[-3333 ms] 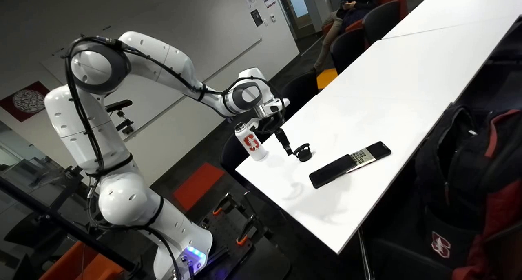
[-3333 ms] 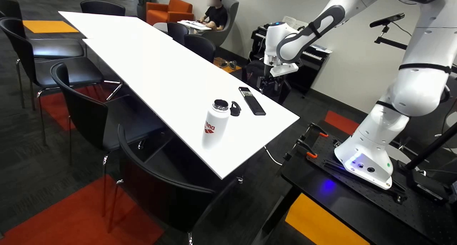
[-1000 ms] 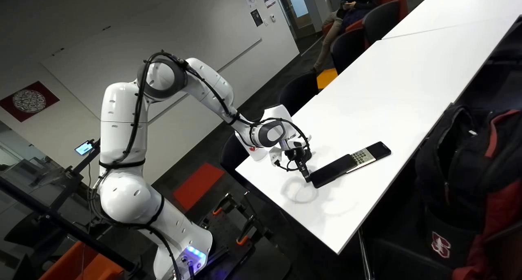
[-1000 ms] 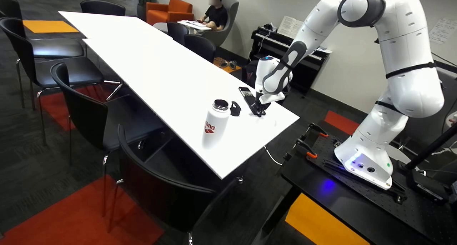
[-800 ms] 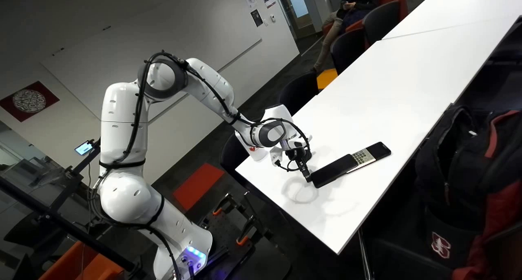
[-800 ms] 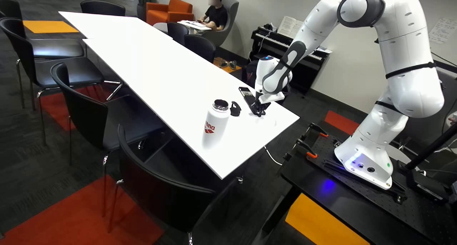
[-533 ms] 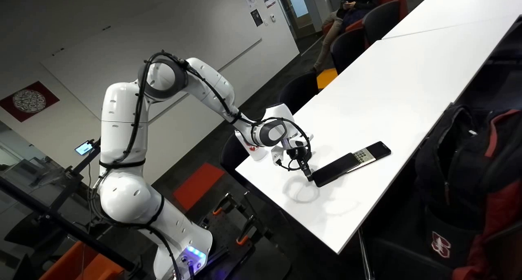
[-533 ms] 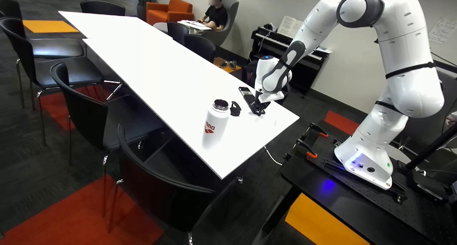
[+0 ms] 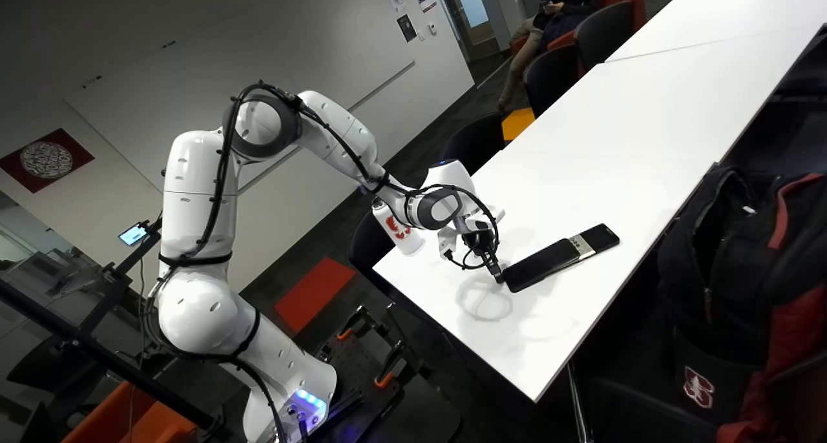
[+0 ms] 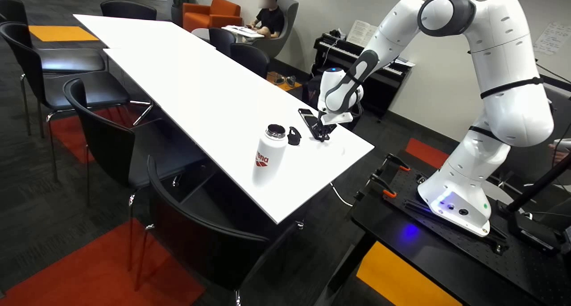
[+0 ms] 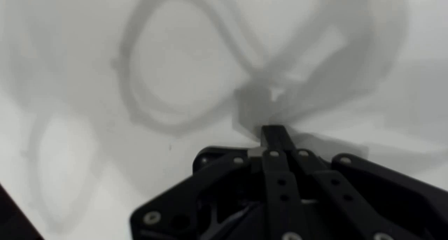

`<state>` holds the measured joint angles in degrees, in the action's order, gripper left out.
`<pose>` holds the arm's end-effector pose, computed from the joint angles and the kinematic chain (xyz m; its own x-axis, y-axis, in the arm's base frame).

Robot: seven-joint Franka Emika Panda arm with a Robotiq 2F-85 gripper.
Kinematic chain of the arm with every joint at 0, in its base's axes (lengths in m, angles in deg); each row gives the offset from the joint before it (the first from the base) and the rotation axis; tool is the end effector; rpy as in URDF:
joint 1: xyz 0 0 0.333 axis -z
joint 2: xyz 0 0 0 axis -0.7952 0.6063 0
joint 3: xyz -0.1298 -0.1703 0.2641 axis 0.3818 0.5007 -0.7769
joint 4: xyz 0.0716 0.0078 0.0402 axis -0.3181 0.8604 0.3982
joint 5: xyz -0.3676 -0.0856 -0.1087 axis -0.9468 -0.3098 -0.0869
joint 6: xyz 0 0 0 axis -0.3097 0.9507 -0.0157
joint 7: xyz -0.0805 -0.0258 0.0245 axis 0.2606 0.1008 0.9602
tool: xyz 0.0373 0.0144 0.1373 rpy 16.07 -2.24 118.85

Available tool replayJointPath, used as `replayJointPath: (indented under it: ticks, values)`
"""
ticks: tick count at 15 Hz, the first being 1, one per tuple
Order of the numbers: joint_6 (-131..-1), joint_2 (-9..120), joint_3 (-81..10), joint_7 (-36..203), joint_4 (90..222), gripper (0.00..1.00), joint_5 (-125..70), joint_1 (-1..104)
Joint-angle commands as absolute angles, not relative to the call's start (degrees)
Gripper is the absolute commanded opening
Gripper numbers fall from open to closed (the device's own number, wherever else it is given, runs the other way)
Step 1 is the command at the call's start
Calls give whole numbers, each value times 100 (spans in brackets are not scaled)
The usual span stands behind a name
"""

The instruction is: Slide the black lid over the phone

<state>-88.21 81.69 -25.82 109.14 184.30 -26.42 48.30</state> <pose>0.5463 -0.0991 0.0408 0.8229 -0.5681 -0.0067 -0.5558 -0.8075 0.1976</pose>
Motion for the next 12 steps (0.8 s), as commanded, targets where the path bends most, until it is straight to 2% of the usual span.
replayJointPath:
  ticks: [1,12]
  values:
    - [-8704,8289,-2577,10632,18157,0,-2397,4957]
    - [-8584,8421,-2556,10618,17636,0,-2309,5133]
